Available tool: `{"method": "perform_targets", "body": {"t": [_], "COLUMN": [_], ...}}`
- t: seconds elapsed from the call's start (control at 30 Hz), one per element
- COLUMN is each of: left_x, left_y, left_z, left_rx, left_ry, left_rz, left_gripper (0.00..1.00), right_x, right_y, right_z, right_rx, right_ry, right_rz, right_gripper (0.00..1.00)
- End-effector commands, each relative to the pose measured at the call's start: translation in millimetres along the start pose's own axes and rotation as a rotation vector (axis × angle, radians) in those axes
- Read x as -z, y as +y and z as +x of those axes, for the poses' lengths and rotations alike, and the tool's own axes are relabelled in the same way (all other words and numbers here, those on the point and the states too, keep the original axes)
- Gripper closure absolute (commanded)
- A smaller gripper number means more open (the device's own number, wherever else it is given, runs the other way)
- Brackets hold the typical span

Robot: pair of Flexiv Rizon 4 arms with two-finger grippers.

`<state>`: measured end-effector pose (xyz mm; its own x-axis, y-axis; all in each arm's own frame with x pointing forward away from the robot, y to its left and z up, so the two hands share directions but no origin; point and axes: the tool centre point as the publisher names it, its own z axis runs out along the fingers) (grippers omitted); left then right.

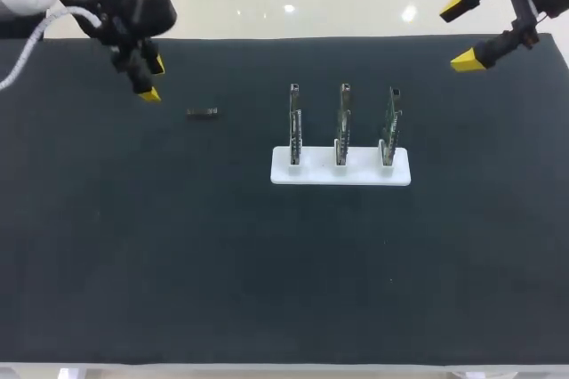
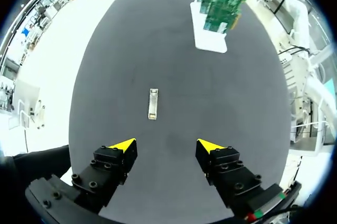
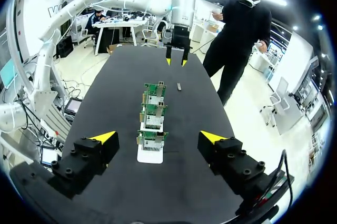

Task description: Pick up the optical module with the left hand, and insert it into the network port with the right hand.

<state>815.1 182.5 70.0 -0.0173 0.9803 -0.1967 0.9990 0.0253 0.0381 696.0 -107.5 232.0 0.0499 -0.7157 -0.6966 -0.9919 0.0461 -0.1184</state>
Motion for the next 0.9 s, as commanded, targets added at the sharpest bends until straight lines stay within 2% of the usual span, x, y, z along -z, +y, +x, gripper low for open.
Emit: {"method": "perform_targets", "body": {"t": [0.03,0.5,0.9], "left_x": [-14.6,-47.3,-58.0], "left_y": [0.7,10.9,23.1], "left_z": [-6.1,-11.6,-18.7], "left_rx": [0.005,0.028,0.042], "left_ry": [0.019,0.045,0.076], "left_rz": [-0.049,-0.04,-0.031], "left_gripper": [0.0,0.0,0.0], "right_x": [-0.2,-0.2,-0.2], "right_y": [0.4,0.4,0.4], "right_z": [0.3,0.3,0.3], "right_rx": [0.001,0.001,0.001], "right_ry": [-0.002,-0.002,-0.002], "right_rz": [0.001,0.001,0.001], "right_gripper": [0.0,0.0,0.0]}}
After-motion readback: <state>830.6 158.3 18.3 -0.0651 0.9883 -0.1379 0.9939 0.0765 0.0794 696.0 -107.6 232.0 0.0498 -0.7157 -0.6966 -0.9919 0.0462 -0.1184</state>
